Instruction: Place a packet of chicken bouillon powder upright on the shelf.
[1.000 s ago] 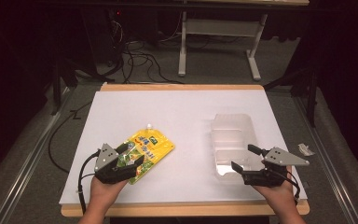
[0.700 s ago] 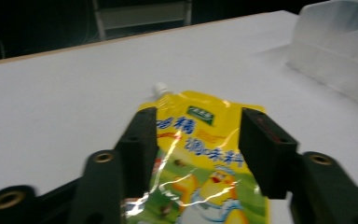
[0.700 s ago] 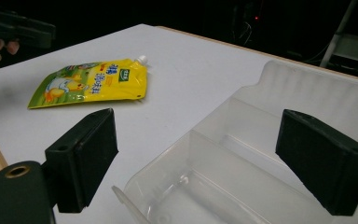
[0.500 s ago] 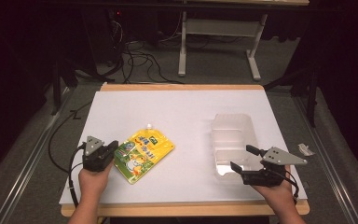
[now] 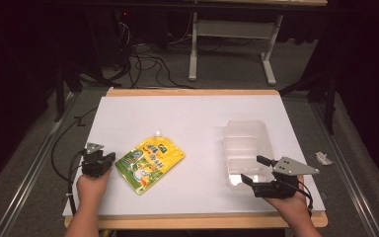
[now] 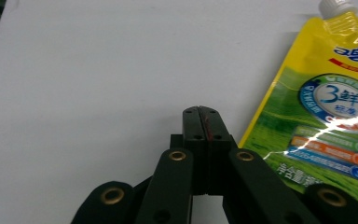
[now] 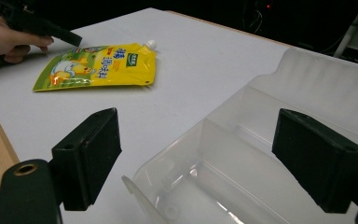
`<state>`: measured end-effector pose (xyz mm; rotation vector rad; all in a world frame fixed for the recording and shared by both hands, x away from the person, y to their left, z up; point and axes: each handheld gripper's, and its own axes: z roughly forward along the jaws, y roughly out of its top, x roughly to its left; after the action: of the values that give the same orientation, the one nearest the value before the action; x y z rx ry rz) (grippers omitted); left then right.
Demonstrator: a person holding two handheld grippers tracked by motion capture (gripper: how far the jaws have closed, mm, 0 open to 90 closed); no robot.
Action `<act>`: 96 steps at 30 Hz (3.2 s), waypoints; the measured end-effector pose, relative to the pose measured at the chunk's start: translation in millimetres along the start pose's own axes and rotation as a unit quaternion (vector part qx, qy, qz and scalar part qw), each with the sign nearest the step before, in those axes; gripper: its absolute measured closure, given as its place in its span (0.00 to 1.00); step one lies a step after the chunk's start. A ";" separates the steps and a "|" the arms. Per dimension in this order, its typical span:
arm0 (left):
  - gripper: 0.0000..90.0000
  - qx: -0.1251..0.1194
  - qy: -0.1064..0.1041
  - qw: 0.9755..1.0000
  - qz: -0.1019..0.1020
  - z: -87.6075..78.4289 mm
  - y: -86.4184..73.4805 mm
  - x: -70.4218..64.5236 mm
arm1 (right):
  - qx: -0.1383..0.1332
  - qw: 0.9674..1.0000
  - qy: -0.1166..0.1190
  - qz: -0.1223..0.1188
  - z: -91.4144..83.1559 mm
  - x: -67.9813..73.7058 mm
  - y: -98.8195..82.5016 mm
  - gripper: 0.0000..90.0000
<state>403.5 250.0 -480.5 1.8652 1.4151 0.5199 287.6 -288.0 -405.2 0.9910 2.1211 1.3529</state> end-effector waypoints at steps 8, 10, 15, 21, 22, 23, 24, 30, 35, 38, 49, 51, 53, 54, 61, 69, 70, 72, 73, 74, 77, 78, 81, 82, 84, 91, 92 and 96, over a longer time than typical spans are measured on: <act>1.00 0.016 -0.015 1.000 0.004 2.5 0.2 -1.3 | 0.007 1.000 0.000 0.002 1.2 1.8 -0.6 0.18; 1.00 0.017 -0.016 1.000 0.003 2.4 0.1 -1.0 | 0.006 1.000 0.001 -0.001 1.7 1.5 -0.6 0.18; 1.00 0.020 -0.030 0.999 0.001 0.2 -1.9 -1.4 | 0.010 1.000 0.002 -0.003 3.1 1.5 -1.2 0.18; 1.00 0.029 -0.048 0.998 0.014 -7.9 -9.2 -10.2 | 0.011 1.000 0.002 -0.003 3.3 1.4 -1.2 0.18; 1.00 0.029 -0.048 0.998 0.014 -7.9 -9.2 -10.2 | 0.011 1.000 0.002 -0.003 3.3 1.4 -1.2 0.18; 1.00 0.031 -0.052 0.998 0.017 -10.3 -11.5 -14.3 | 0.012 1.000 0.002 -0.001 2.9 1.7 -1.2 0.18; 1.00 0.034 -0.055 0.998 0.020 -11.8 -12.3 -16.3 | 0.012 1.000 0.003 -0.003 2.9 1.5 -1.1 0.18; 1.00 0.048 -0.064 0.996 0.043 -17.0 -15.3 -31.5 | 0.009 1.000 0.003 -0.003 1.8 2.0 -0.6 0.19; 1.00 0.055 -0.080 0.994 0.056 -19.3 -17.9 -42.8 | 0.008 1.000 0.004 -0.004 1.6 1.6 -0.1 0.19; 1.00 0.060 -0.092 0.992 0.068 -23.0 -21.3 -51.6 | 0.009 1.000 0.004 -0.003 1.7 1.9 -0.2 0.19; 1.00 0.077 -0.133 0.983 0.102 -29.1 -27.8 -77.7 | 0.010 1.000 0.002 -0.001 1.7 2.7 0.3 0.20; 1.00 0.076 -0.134 0.983 0.103 -28.4 -27.7 -79.3 | 0.009 1.000 0.002 -0.003 1.7 2.5 0.2 0.20; 1.00 0.077 -0.134 0.983 0.101 -28.3 -27.2 -79.6 | 0.008 1.000 0.003 -0.004 1.8 1.7 0.1 0.20; 1.00 0.077 -0.134 0.983 0.101 -28.3 -27.2 -79.6 | 0.008 1.000 0.003 -0.004 1.8 1.7 0.1 0.20; 1.00 0.065 -0.124 0.986 0.094 -28.9 -25.1 -79.6 | 0.007 1.000 0.000 0.001 0.0 1.2 0.1 0.20; 1.00 0.021 -0.103 0.991 0.079 -40.0 -19.1 -77.3 | 0.001 1.000 -0.004 0.000 -2.1 -2.2 0.8 0.19; 1.00 0.013 -0.101 0.991 0.081 -41.9 -18.3 -78.5 | 0.000 1.000 -0.005 0.000 -2.5 -2.8 0.8 0.19; 1.00 0.006 -0.098 0.992 0.083 -43.9 -17.5 -80.4 | -0.003 1.000 -0.005 0.001 -3.0 -3.6 0.7 0.18; 1.00 -0.010 -0.096 0.991 0.089 -48.0 -15.5 -84.7 | -0.004 1.000 -0.008 0.002 -3.9 -5.0 0.7 0.18; 1.00 -0.019 -0.095 0.991 0.093 -50.0 -14.6 -87.0 | -0.006 1.000 -0.008 0.002 -4.3 -5.8 0.6 0.18; 0.93 -0.040 -0.099 0.990 0.095 -53.4 -11.6 -94.2 | -0.007 1.000 -0.010 0.004 -5.8 -8.2 0.5 0.18; 0.92 -0.040 -0.099 0.990 0.095 -53.4 -11.6 -94.2 | -0.007 1.000 -0.011 0.006 -6.3 -8.7 0.5 0.18; 0.86 -0.053 -0.110 0.989 0.080 -51.5 -6.0 -98.0 | -0.008 1.000 -0.012 0.009 -7.2 -10.2 0.3 0.18; 0.83 -0.055 -0.111 0.990 0.073 -49.6 -3.9 -97.8 | -0.008 1.000 -0.013 0.008 -7.2 -10.8 0.3 0.18; 0.79 -0.058 -0.117 0.990 0.057 -44.0 1.5 -96.4 | -0.008 1.000 -0.015 0.010 -7.2 -11.5 0.2 0.18; 0.63 -0.041 -0.106 0.993 0.024 -10.1 16.4 -85.7 | -0.005 1.000 -0.014 0.010 -5.0 -13.7 -0.1 0.18; 0.62 -0.041 -0.106 0.993 0.024 -10.1 16.4 -85.7 | -0.005 1.000 -0.014 0.010 -5.0 -13.7 -0.1 0.18; 0.56 -0.033 -0.102 0.994 -0.009 13.2 23.9 -71.4 | -0.001 1.000 -0.012 0.009 -3.6 -13.0 -0.7 0.18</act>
<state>405.8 175.5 -463.6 1.7970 1.2634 0.3510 293.4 -300.3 -404.6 1.0226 2.0972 1.3446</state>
